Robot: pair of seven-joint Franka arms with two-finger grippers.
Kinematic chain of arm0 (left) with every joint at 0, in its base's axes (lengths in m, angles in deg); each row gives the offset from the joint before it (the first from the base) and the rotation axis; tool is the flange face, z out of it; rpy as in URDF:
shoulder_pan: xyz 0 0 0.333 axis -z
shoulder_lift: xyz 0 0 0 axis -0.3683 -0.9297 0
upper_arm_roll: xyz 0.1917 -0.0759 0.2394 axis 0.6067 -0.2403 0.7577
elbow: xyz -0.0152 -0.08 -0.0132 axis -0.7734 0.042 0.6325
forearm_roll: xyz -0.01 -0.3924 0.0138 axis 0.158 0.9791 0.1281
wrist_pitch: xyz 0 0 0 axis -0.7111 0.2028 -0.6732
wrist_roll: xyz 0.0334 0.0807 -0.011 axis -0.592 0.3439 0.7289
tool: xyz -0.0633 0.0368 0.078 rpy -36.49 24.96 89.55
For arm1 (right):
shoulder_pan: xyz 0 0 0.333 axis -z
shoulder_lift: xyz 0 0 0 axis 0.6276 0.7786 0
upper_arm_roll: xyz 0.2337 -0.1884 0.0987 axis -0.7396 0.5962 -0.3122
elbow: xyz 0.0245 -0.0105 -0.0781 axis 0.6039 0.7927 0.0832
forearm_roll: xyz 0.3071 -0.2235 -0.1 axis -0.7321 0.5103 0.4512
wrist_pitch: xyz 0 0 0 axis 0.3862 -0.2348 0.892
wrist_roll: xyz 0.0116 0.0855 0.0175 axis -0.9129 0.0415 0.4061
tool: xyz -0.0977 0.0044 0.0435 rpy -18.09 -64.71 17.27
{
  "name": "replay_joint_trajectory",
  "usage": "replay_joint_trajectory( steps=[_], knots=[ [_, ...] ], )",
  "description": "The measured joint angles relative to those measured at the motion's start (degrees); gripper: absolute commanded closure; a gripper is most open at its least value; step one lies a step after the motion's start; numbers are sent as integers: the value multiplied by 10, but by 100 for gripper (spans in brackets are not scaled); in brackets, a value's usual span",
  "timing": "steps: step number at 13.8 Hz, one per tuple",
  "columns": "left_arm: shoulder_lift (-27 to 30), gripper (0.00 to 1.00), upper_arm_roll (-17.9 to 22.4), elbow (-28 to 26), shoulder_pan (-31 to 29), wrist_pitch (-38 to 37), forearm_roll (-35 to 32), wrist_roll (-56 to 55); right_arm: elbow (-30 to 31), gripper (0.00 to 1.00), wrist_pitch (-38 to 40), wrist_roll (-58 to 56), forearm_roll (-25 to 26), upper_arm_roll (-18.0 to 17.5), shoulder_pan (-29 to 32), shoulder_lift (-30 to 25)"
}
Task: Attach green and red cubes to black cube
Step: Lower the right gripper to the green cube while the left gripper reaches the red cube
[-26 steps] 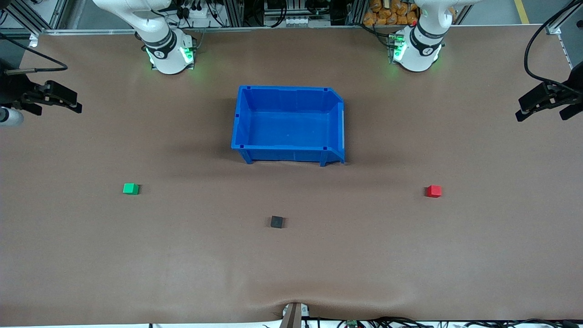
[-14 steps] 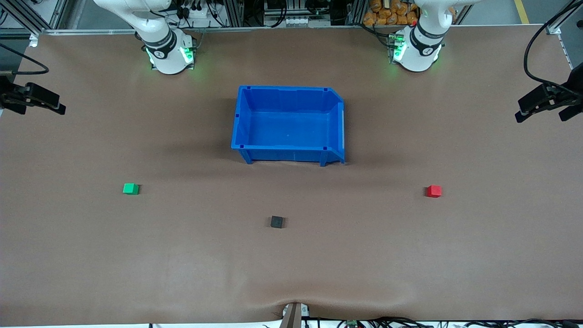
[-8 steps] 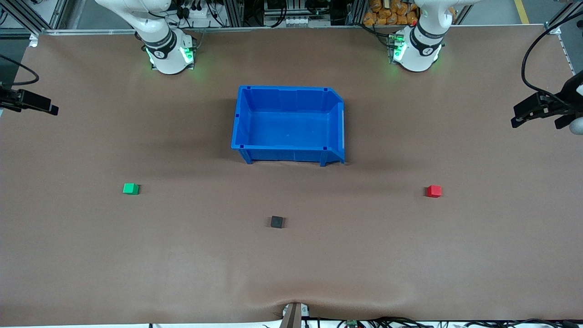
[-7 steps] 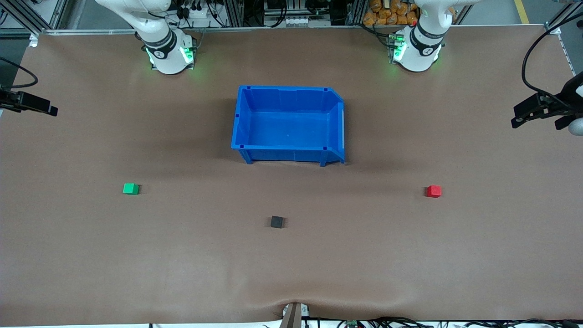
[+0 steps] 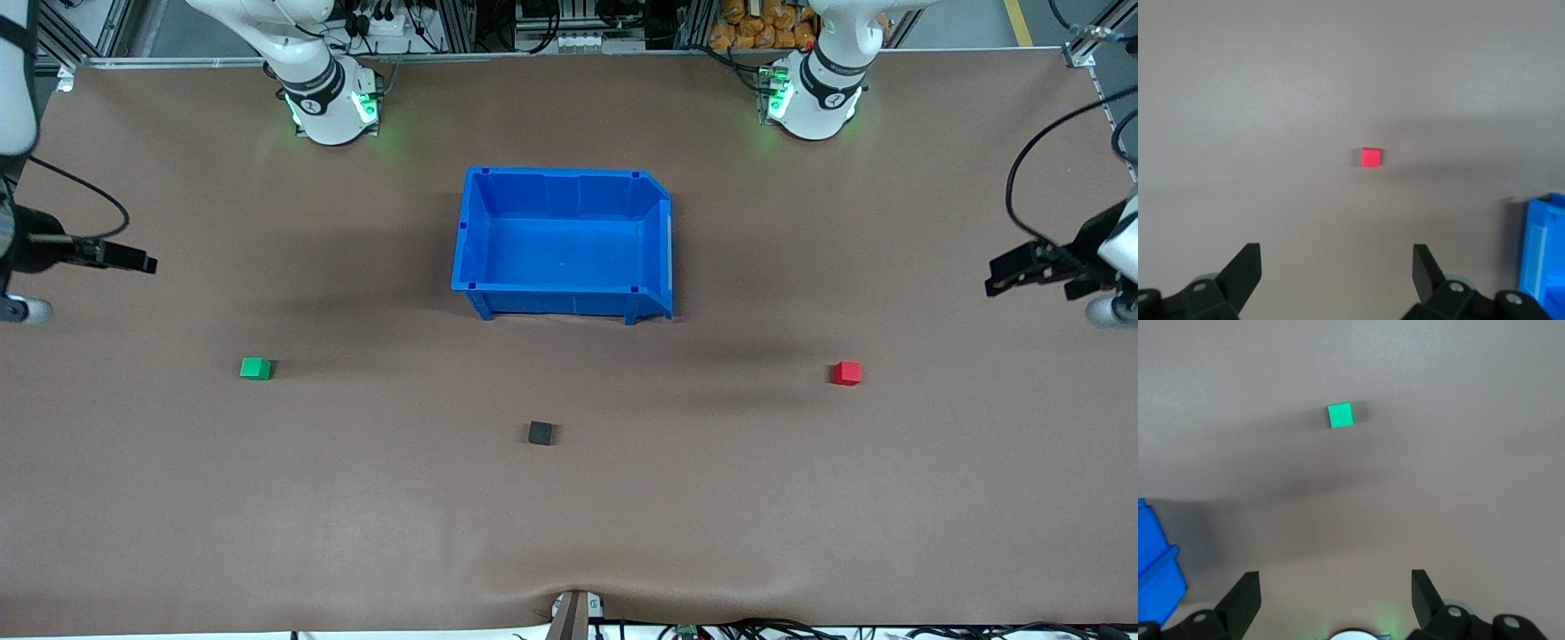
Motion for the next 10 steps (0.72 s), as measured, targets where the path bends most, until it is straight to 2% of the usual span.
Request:
replay_joint_trajectory(
  steps=[5,10],
  knots=[
    [-114,0,6,54,-6,55,0,0,36,0,-82,0,0,-5,-4,29],
    [-176,0,6,62,-11,86,12,-3,98,0,-189,0,0,-7,-10,30]
  ],
)
